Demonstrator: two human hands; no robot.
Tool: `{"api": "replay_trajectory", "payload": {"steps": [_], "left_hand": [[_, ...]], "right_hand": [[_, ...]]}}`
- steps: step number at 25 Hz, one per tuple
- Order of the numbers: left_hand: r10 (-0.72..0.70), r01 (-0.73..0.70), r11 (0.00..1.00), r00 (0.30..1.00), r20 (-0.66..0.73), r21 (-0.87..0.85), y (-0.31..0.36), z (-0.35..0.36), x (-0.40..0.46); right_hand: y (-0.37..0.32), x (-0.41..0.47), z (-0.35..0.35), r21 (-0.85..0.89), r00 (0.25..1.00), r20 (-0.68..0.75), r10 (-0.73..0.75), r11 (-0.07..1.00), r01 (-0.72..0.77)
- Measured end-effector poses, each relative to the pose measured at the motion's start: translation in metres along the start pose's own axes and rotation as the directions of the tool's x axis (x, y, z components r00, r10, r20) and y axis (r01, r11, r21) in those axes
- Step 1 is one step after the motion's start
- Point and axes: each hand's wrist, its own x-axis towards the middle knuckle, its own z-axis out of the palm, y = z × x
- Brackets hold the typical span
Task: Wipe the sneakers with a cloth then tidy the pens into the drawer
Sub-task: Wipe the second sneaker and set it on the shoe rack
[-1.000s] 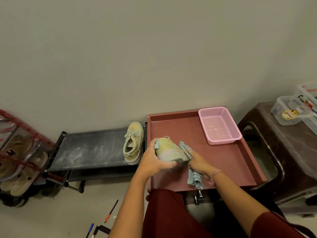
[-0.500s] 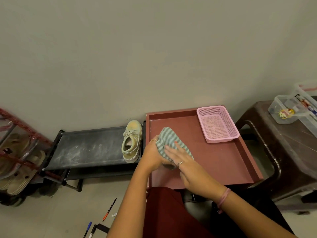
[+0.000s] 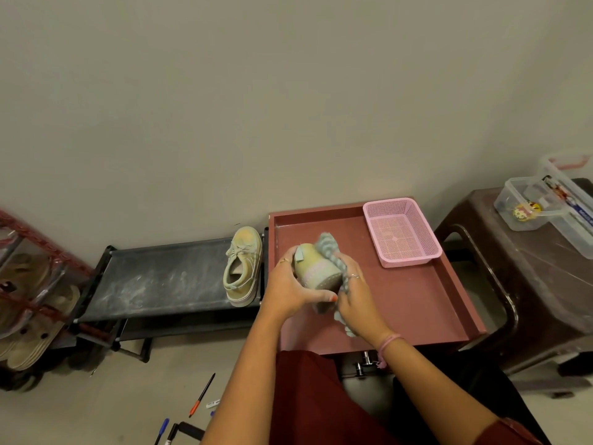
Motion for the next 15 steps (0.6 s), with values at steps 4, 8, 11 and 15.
{"api": "replay_trajectory", "payload": {"steps": [4,8,11,15], "left_hand": [[-0.013,0.013,0.999,1.000,-0.006,0.035,-0.001,0.001,-0.001],[0.005,-0.005,0.999,1.000,-0.005,0.031,0.002,0.004,0.004],[0.017,-0.017,1.000,1.000,-0.011,0.007,0.007,0.007,0.004],[0.012,-0.013,1.000,0.999,-0.036,-0.023,0.012,0.012,0.008]], "right_hand": [[-0.007,-0.005,0.000,0.037,0.989,0.006,0.151,0.988,-0.151],[-0.026,-0.016,-0.002,-0.497,0.921,0.150,-0.360,0.777,0.385],[-0.001,-0.007,-0.017,-0.639,0.793,0.356,-0.494,0.490,0.592],[0.003,0.005,-0.022,-0.506,0.895,0.264,-0.360,0.738,0.447]]}}
